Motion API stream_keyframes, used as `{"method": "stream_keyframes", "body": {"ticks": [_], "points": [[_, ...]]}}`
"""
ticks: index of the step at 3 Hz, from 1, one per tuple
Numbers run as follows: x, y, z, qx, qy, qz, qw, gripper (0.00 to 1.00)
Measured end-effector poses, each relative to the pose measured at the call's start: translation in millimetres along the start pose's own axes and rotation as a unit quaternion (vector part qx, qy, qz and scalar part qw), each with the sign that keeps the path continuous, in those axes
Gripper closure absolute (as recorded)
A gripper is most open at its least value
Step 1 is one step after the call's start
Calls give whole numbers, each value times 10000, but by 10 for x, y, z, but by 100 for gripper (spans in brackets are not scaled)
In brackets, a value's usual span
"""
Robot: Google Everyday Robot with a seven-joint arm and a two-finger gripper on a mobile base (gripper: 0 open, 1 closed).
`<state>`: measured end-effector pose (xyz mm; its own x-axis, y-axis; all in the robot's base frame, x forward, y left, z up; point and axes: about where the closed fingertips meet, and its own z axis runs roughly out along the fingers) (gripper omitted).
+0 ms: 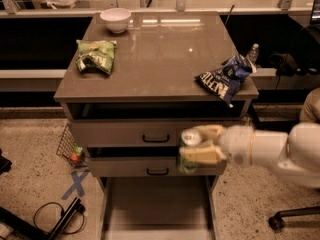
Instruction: Pick green can from bottom drawer and place on counter
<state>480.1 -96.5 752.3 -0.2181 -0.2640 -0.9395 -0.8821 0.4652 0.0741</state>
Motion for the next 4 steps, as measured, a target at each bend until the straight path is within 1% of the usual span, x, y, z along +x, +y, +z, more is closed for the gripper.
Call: {"method": "stream_keyframes", "body": {"ticks": [1, 2, 3, 4], "points": [[-825, -84, -131, 436, 274, -138, 9986, 100], [-1421, -217, -24, 592, 370, -132, 9975, 100], [-1421, -217, -24, 592, 370, -132, 9975, 100], [-1671, -368, -14, 685, 396, -118, 9968, 100]]}}
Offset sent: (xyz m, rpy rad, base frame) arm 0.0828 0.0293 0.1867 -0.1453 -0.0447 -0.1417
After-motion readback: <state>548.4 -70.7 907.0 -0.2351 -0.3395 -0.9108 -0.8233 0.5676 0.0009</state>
